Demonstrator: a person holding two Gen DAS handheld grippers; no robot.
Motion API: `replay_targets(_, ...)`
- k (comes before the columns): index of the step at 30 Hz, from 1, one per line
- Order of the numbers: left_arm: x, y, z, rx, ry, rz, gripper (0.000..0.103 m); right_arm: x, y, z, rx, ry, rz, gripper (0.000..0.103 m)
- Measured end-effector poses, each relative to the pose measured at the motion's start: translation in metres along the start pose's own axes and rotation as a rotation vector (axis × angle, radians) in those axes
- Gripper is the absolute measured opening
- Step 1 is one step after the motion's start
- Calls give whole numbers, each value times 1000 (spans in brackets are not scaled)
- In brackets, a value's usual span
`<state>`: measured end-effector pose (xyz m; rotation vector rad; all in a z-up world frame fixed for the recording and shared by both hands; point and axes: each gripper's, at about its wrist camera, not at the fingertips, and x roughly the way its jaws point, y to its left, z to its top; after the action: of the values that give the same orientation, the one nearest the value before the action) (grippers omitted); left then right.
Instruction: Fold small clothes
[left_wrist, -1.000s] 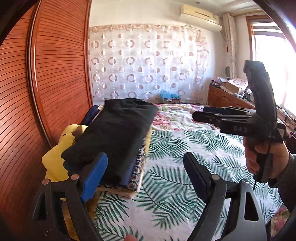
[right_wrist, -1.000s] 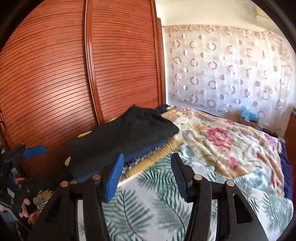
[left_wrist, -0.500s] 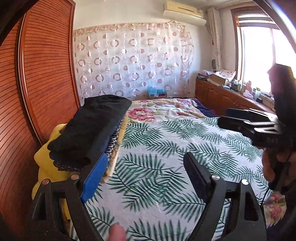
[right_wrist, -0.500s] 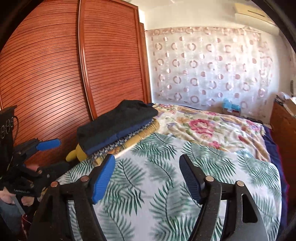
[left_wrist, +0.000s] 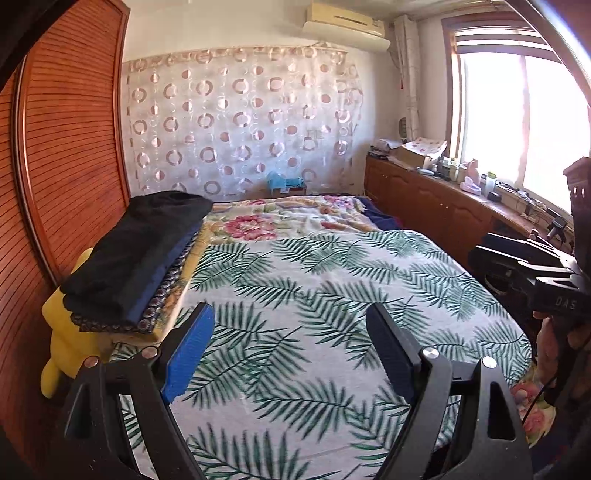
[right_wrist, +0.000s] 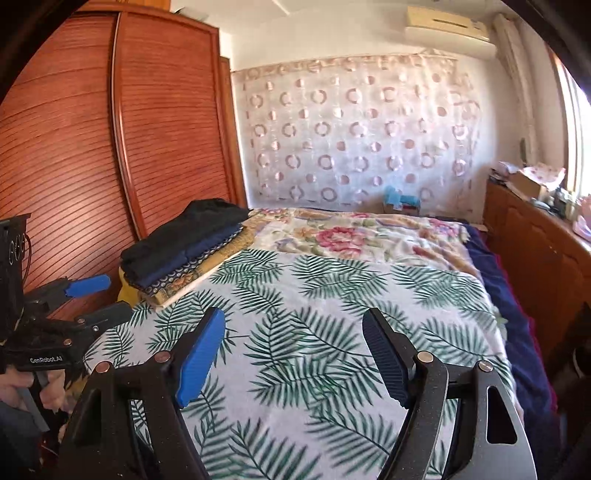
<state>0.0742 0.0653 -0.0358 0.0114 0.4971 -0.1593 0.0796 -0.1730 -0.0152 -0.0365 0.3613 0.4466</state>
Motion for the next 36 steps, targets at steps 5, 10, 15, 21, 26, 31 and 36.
replay_targets(5, -9, -15, 14, 12, -29, -9, 84, -30, -3, 2, 14, -44, -44, 80)
replay_targets(10, -22, -25, 31, 10, -63, -8, 84, -55, 2, 4, 22, -87, -70, 83)
replay_targets(15, -40, -29, 47, 1, -104, -1, 84, -82, 11, 7, 19, -140, -103, 83)
replay_targets(21, -63, -31, 57, 2, -159, 29, 84, -95, 19, -2, 27, -186, -155, 83)
replay_targets(26, -69, -28, 55, -4, -178, 50, 84, -91, 25, -9, 24, -198, -187, 83)
replay_targets(31, -65, -27, 52, -11, -169, 53, 84, -86, 26, -10, 21, -192, -189, 83)
replay_targets(36, -65, -27, 51, -12, -169, 53, 84, -86, 23, -8, 21, -192, -188, 83)
